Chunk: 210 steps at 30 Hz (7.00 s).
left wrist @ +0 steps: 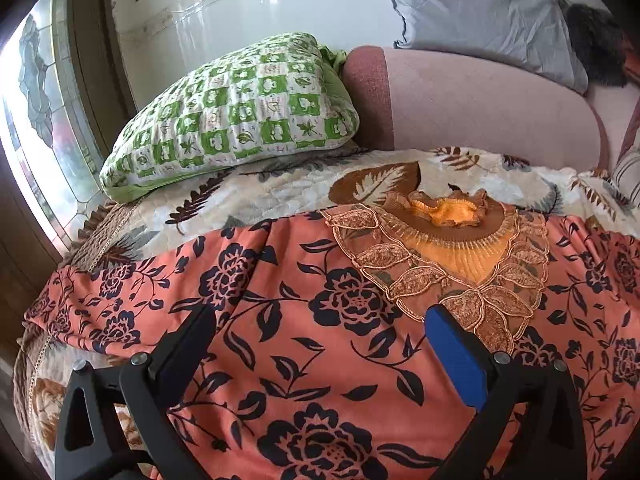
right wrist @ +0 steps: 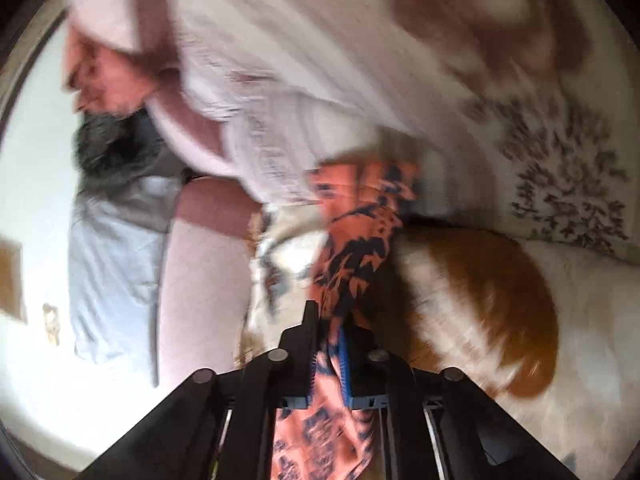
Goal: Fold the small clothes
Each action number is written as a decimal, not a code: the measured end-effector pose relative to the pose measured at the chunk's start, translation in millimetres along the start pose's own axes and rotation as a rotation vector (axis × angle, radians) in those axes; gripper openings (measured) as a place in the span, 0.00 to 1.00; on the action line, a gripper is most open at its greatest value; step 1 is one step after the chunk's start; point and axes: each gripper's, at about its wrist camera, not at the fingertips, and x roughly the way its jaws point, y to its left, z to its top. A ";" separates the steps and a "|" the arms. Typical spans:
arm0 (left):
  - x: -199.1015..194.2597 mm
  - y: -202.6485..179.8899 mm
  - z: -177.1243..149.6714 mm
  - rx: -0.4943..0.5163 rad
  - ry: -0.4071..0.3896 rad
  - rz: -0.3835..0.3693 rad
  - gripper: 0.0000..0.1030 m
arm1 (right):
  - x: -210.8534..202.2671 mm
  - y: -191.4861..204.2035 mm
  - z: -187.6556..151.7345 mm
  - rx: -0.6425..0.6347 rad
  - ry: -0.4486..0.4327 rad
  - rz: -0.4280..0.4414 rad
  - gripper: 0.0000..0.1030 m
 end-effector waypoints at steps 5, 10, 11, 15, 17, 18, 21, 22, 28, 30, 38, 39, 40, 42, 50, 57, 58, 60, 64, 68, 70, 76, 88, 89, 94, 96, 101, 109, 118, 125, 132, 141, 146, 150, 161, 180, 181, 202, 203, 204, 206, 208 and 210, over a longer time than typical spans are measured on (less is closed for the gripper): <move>-15.8 35.4 5.1 -0.117 -0.036 -0.029 1.00 | -24.1 92.4 -42.6 -0.168 0.051 0.107 0.07; -29.0 84.8 1.2 -0.245 -0.070 0.003 1.00 | -34.2 195.2 -141.7 -0.333 0.163 0.237 0.07; -30.6 93.9 -0.3 -0.264 -0.066 0.004 1.00 | -32.5 216.8 -172.7 -0.368 0.203 0.266 0.07; -39.0 133.1 -7.4 -0.314 -0.086 0.053 1.00 | -20.7 262.7 -285.6 -0.444 0.365 0.345 0.07; -40.2 153.5 -12.6 -0.344 -0.080 0.074 1.00 | -3.6 279.2 -356.6 -0.467 0.486 0.377 0.07; -39.7 160.5 -14.6 -0.359 -0.076 0.081 1.00 | 5.0 284.0 -386.3 -0.477 0.537 0.383 0.07; -34.1 181.4 -21.2 -0.400 -0.047 0.104 1.00 | 34.2 294.7 -479.7 -0.513 0.704 0.378 0.08; -32.8 185.0 -23.0 -0.405 -0.041 0.112 1.00 | 40.1 294.0 -505.4 -0.536 0.755 0.363 0.11; -23.8 197.8 -26.5 -0.420 -0.014 0.145 1.00 | 61.7 270.1 -580.8 -0.716 0.970 0.242 0.52; -20.6 195.6 -24.7 -0.429 -0.012 0.144 1.00 | 54.4 253.6 -559.2 -0.719 0.932 0.246 0.64; 0.3 148.2 -6.5 -0.343 0.000 0.060 0.99 | 62.7 208.7 -421.9 -0.710 0.680 0.106 0.63; 6.5 141.4 -3.9 -0.340 0.009 0.037 0.95 | 65.5 205.0 -405.3 -0.696 0.645 0.085 0.62; 11.8 136.0 -1.9 -0.337 0.021 0.025 0.88 | 66.0 201.9 -388.1 -0.678 0.620 0.072 0.61; 27.0 123.9 1.7 -0.330 0.059 0.010 0.82 | 80.9 193.0 -352.5 -0.628 0.601 0.046 0.59; 64.8 98.2 1.1 -0.320 0.158 0.004 0.78 | 162.1 187.4 -333.1 -0.720 0.572 -0.153 0.36; 64.2 96.4 8.9 -0.291 0.123 0.015 0.78 | 195.0 204.2 -309.5 -0.854 0.420 -0.383 0.00; 61.5 102.2 11.5 -0.292 0.110 0.035 0.78 | 195.0 204.6 -306.6 -0.841 0.426 -0.385 0.00; 55.5 120.7 14.8 -0.313 0.079 0.090 0.78 | 183.6 209.6 -304.1 -0.840 0.418 -0.344 0.01; 46.2 178.4 9.1 -0.441 0.077 0.217 0.78 | 133.8 229.2 -324.3 -0.894 0.416 -0.216 0.08; 44.9 222.0 -6.1 -0.537 0.129 0.306 0.78 | 94.1 236.0 -380.2 -1.038 0.518 -0.129 0.08; 42.7 235.2 -13.2 -0.570 0.145 0.323 0.78 | 83.5 229.3 -411.1 -1.065 0.582 -0.102 0.08; 33.2 253.3 -22.3 -0.558 0.161 0.355 0.78 | 94.6 196.0 -464.9 -1.095 0.710 -0.174 0.08; 10.4 386.9 -83.8 -0.986 0.201 0.256 0.78 | 5.8 214.7 -481.6 -1.154 0.778 0.092 0.19; 7.7 398.5 -90.3 -1.026 0.191 0.258 0.78 | 1.9 209.1 -481.9 -1.151 0.795 0.094 0.24; 9.5 426.1 -105.2 -1.100 0.189 0.238 0.78 | -14.0 172.2 -463.2 -1.087 0.810 0.118 0.67; 11.6 431.4 -107.7 -1.145 0.172 0.179 0.78 | -19.4 165.8 -453.4 -1.095 0.801 0.132 0.67; 21.1 428.1 -101.5 -1.189 0.120 0.059 0.78 | -20.2 162.2 -432.4 -1.096 0.777 0.167 0.67; 37.3 417.8 -93.3 -1.210 0.081 0.013 0.65 | -12.3 162.2 -423.2 -1.131 0.766 0.234 0.66; 64.6 450.9 -94.5 -1.316 0.002 -0.061 0.65 | 6.3 154.5 -421.1 -1.104 0.796 0.247 0.56; 76.1 457.4 -109.5 -1.381 -0.030 -0.068 0.04 | 11.1 158.4 -427.2 -1.119 0.781 0.249 0.29; 34.2 402.3 -36.5 -1.107 -0.158 -0.076 0.04 | 0.9 174.8 -416.2 -1.086 0.723 0.299 0.26; -12.4 179.5 71.0 -0.598 -0.173 -0.298 0.04 | -11.7 187.7 -370.0 -0.968 0.613 0.300 0.26; -9.7 35.0 76.9 -0.377 -0.075 -0.473 0.04 | -6.6 183.7 -335.8 -0.876 0.547 0.263 0.26; 12.6 -69.4 53.3 -0.145 0.136 -0.597 0.24 | 2.0 173.5 -308.3 -0.816 0.502 0.202 0.26; -36.0 36.6 83.1 -0.146 -0.092 -0.447 0.76 | 16.6 170.0 -329.5 -0.797 0.608 0.189 0.71; 69.7 185.3 23.6 -0.390 0.330 -0.078 0.76 | 82.6 277.4 -573.1 -1.748 0.642 -0.123 0.66; 69.2 184.0 22.1 -0.386 0.333 -0.078 0.76 | 98.4 273.5 -573.9 -1.733 0.672 -0.173 0.51; 77.7 80.2 17.5 -0.113 0.357 -0.047 0.76 | 79.0 152.3 -323.4 -0.896 0.733 -0.036 0.08; 79.6 77.4 16.5 -0.095 0.358 -0.040 0.76 | 80.2 148.1 -318.3 -0.861 0.745 -0.026 0.11; 81.9 76.0 15.5 -0.086 0.361 -0.035 0.76 | 80.0 144.8 -312.6 -0.837 0.745 -0.023 0.18; 86.0 76.1 13.8 -0.092 0.370 -0.039 0.76 | 76.7 144.0 -304.6 -0.830 0.742 -0.013 0.21; 89.5 77.1 12.0 -0.104 0.376 -0.049 0.76 | 70.8 148.5 -299.8 -0.828 0.725 -0.002 0.21; 91.2 78.2 12.2 -0.114 0.380 -0.054 0.76 | 66.6 156.0 -293.4 -0.821 0.689 0.017 0.22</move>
